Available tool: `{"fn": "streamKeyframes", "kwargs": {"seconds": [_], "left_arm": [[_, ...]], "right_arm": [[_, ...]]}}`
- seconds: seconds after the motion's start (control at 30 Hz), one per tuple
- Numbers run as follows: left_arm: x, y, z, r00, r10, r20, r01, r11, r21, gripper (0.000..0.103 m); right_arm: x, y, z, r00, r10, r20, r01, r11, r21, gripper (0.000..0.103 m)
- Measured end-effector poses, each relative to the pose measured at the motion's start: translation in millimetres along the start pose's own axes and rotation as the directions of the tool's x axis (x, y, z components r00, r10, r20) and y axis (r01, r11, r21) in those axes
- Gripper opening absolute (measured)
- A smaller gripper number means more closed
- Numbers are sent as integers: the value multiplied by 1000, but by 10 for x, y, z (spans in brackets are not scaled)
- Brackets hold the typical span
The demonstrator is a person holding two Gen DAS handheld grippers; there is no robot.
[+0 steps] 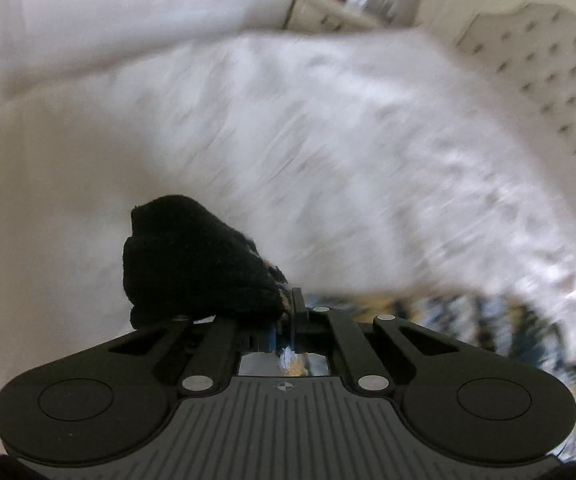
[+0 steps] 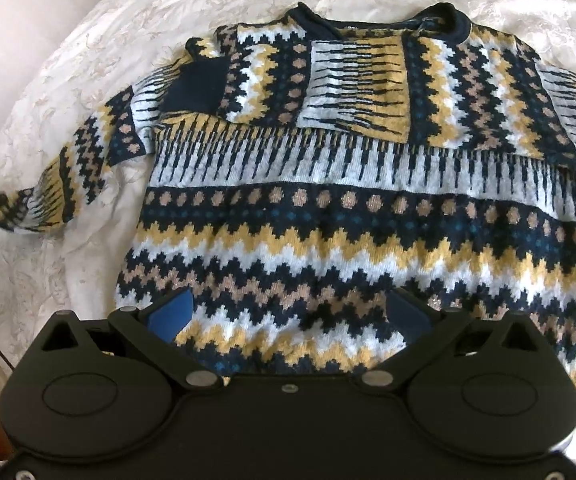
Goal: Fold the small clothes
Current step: 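Grasp the other black sleeve cuff with the left gripper and lift it, then lay the held sleeve across the sweater body with the left gripper and release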
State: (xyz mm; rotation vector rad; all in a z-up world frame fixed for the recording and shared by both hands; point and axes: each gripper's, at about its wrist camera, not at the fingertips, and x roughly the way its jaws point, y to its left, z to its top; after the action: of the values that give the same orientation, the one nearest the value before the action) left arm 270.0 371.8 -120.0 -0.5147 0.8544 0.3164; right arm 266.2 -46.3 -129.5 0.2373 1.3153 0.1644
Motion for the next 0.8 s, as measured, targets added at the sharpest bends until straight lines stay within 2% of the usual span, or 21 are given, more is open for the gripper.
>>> {"fn": "streamKeyframes", "kwargs": {"seconds": [0.1, 0.17, 0.27, 0.37, 0.47, 0.57, 0.7, 0.8], "left_arm": [[-296, -418, 202, 994, -65, 89, 58, 995, 86, 5], [-481, -758, 329, 982, -121, 143, 98, 982, 159, 5], [-702, -1300, 422, 960, -201, 196, 147, 954, 259, 5], [-840, -1937, 355, 933, -293, 209, 205, 910, 359, 5], [-807, -2570, 133, 916, -363, 172, 256, 857, 447, 5], [-670, -3162, -213, 902, -421, 97, 319, 800, 507, 5], [-337, -3794, -800, 900, -435, -23, 365, 725, 584, 6], [1, -4181, -1292, 908, -402, -117, 381, 676, 630, 7]], "right_arm": [[-11, -75, -32, 1000, 25, 8, -25, 1000, 19, 102], [-22, -135, -63, 999, 42, 13, -43, 999, 26, 102], [-52, -269, -86, 997, 69, 20, -70, 997, 34, 102], [-133, -462, -103, 995, 91, 42, -94, 994, 58, 102], [-252, -720, -117, 992, 107, 71, -113, 989, 90, 102], [-372, -972, -140, 990, 105, 98, -116, 987, 114, 102], [-529, -1347, -206, 988, 90, 124, -110, 981, 161, 102], [-613, -1598, -279, 988, 74, 136, -99, 977, 191, 102]]}}
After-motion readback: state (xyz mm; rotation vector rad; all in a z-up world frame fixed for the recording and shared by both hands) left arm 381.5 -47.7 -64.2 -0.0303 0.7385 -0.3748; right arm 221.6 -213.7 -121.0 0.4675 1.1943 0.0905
